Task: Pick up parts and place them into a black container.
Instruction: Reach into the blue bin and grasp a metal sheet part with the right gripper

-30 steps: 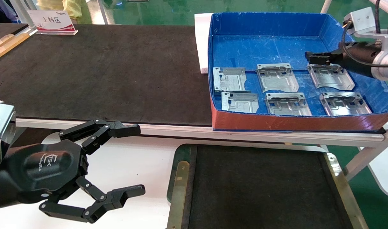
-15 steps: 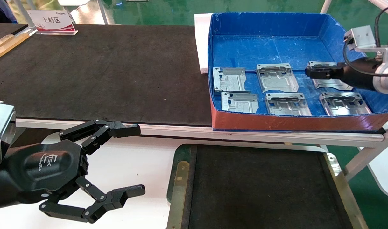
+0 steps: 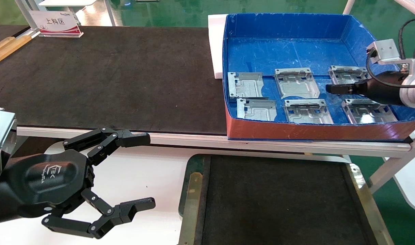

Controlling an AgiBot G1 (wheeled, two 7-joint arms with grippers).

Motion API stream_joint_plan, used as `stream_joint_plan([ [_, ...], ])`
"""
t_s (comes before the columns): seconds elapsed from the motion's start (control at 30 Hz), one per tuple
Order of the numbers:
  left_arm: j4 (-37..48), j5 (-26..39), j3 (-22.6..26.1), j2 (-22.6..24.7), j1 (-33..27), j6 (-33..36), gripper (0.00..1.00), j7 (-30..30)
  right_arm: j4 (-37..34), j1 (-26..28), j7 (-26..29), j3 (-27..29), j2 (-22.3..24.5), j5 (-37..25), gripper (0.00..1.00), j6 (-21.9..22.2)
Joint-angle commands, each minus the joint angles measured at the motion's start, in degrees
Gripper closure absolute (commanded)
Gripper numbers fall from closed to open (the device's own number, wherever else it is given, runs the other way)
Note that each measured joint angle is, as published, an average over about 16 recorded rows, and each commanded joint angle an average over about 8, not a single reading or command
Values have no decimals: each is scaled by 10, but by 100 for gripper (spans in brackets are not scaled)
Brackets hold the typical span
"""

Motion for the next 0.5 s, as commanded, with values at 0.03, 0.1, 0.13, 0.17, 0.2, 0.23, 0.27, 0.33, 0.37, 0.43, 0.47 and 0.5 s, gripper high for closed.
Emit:
stream_joint_plan([
  [0.03, 0, 0, 0, 0, 0, 0, 0, 0, 3, 1, 10, -3, 1, -5, 100, -6],
  [0.1, 0, 0, 0, 0, 0, 0, 0, 0, 8, 2, 16, -6, 2, -9, 100, -13],
  [0.13, 0, 0, 0, 0, 0, 0, 0, 0, 10, 2, 19, -7, 3, -11, 100, -16],
  [0.17, 0, 0, 0, 0, 0, 0, 0, 0, 12, 2, 22, -8, 4, -12, 100, -19],
  [0.2, 0, 0, 0, 0, 0, 0, 0, 0, 15, 2, 25, -9, 4, -14, 100, -22],
  [0.23, 0, 0, 0, 0, 0, 0, 0, 0, 17, 2, 29, -9, 5, -14, 100, -25],
  [0.27, 0, 0, 0, 0, 0, 0, 0, 0, 19, 1, 32, -10, 6, -15, 100, -29],
  [0.33, 0, 0, 0, 0, 0, 0, 0, 0, 23, 1, 37, -9, 8, -14, 100, -36],
  [0.37, 0, 0, 0, 0, 0, 0, 0, 0, 25, 0, 40, -8, 9, -12, 100, -39],
  [0.43, 0, 0, 0, 0, 0, 0, 0, 0, 30, -2, 45, -4, 12, -8, 100, -43],
  [0.47, 0, 0, 0, 0, 0, 0, 0, 0, 32, -4, 46, -3, 13, -5, 100, -44],
  [0.5, 0, 0, 0, 0, 0, 0, 0, 0, 35, -5, 47, -1, 14, -3, 100, -44],
])
